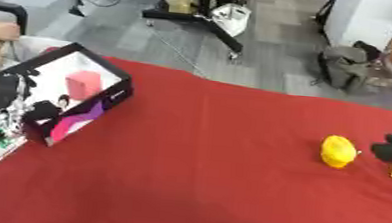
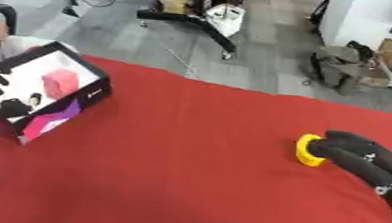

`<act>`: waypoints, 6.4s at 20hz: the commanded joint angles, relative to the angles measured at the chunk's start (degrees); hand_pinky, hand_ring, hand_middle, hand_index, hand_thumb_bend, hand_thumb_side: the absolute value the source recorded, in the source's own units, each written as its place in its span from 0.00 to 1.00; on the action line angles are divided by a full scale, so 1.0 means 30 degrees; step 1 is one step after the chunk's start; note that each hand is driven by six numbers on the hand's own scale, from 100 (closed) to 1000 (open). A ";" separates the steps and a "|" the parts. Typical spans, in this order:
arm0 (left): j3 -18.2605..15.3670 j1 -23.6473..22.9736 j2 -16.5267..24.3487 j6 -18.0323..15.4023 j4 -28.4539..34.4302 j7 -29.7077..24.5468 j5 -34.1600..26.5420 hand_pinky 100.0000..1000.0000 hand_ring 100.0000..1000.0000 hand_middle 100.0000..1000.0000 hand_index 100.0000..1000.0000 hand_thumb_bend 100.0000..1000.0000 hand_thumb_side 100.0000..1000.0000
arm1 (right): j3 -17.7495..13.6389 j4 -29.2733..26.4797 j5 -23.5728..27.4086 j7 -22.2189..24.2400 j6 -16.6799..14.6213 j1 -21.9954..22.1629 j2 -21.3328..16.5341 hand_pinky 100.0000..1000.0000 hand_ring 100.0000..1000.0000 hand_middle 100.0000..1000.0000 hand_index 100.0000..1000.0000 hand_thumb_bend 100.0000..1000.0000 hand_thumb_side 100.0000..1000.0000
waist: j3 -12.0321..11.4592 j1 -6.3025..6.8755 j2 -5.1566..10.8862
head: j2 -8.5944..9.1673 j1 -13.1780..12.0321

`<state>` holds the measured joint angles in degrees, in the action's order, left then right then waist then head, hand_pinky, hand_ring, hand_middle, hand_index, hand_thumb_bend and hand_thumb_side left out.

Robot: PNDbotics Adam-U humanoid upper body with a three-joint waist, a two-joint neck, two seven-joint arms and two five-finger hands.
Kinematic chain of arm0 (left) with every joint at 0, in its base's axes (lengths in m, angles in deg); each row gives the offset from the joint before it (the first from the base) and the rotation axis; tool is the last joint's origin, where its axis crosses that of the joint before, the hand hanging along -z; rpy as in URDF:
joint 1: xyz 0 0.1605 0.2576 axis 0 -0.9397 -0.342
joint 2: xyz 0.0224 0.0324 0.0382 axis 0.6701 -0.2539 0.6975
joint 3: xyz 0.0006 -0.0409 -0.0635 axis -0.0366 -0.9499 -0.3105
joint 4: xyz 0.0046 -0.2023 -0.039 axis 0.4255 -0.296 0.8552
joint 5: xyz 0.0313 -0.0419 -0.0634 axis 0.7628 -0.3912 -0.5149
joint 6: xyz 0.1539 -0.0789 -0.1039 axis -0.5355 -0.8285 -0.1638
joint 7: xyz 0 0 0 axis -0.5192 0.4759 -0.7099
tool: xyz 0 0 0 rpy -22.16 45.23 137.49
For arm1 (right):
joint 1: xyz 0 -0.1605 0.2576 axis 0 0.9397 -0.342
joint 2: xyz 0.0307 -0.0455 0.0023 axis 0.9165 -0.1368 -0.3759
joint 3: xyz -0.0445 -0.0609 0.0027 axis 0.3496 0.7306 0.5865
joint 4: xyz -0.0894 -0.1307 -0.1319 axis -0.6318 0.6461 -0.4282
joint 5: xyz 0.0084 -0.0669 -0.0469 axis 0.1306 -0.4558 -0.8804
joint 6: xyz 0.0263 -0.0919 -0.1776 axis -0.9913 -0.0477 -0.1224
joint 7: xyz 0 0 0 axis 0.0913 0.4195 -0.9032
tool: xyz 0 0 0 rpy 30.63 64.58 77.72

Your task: Pick up the objects with one hand, pass them to the other hand, and then place them into the box on the other side of the table.

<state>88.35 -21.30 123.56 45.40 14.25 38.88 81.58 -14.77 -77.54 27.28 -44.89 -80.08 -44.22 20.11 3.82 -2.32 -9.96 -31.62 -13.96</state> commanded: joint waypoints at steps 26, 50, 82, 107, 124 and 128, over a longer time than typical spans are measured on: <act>0.1230 0.3816 -0.4403 -0.3661 1.3524 -0.1376 -0.3407 0.94 0.73 0.72 0.61 0.30 0.58 | -0.5130 0.3549 -0.0494 0.2146 0.4272 -0.0596 -0.3413 0.97 0.84 0.82 0.97 0.00 0.56 | -0.1387 -0.0059 0.0113 | -0.1996 0.9936; 0.4043 0.1439 -0.9617 -1.0482 1.3524 -0.6927 -0.1616 0.97 0.72 0.71 0.59 0.26 0.68 | -0.6292 1.4635 -0.4729 0.2670 1.0569 -0.4065 -0.3824 1.00 0.94 0.91 0.99 0.00 0.65 | -0.3478 0.0003 -0.0869 | -0.0882 1.2851; 0.4698 0.0917 -0.9672 -1.1804 1.3524 -0.6607 -0.1255 0.98 0.72 0.70 0.59 0.23 0.71 | -0.6333 2.3056 -0.6284 -0.6459 0.7053 -0.4972 -0.4105 0.88 0.74 0.47 0.64 0.00 0.29 | -0.3932 -0.0096 -0.1447 | -0.0007 1.3333; 0.4781 0.0816 -0.9695 -1.1789 1.3524 -0.6621 -0.1224 0.98 0.72 0.70 0.59 0.22 0.72 | -0.6490 2.2197 -0.5830 -0.4029 0.7450 -0.5292 -0.4820 0.97 0.88 0.85 0.95 0.00 0.59 | -0.4261 -0.0345 -0.1425 | -0.0019 1.3565; 0.4880 0.0903 -0.9743 -1.1893 1.3524 -0.6676 -0.1074 0.98 0.71 0.69 0.59 0.22 0.72 | -0.6297 2.2675 -0.6925 -0.1938 0.6875 -0.5262 -0.4476 0.99 0.91 0.91 0.98 0.00 0.60 | -0.4421 -0.0308 -0.1699 | 0.0217 1.3828; 0.4880 0.0915 -0.9750 -1.1909 1.3524 -0.6668 -0.1070 0.98 0.70 0.69 0.59 0.21 0.73 | -0.6348 2.2389 -0.7003 -0.2572 0.6898 -0.5269 -0.4353 0.93 0.82 0.69 0.85 0.00 0.38 | -0.4437 -0.0290 -0.1739 | 0.0223 1.3842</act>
<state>103.15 -19.24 94.19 9.94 53.98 18.85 78.22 -33.61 -9.73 6.69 -52.11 -59.39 -59.58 8.18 -9.49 -3.28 -15.93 -31.60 27.39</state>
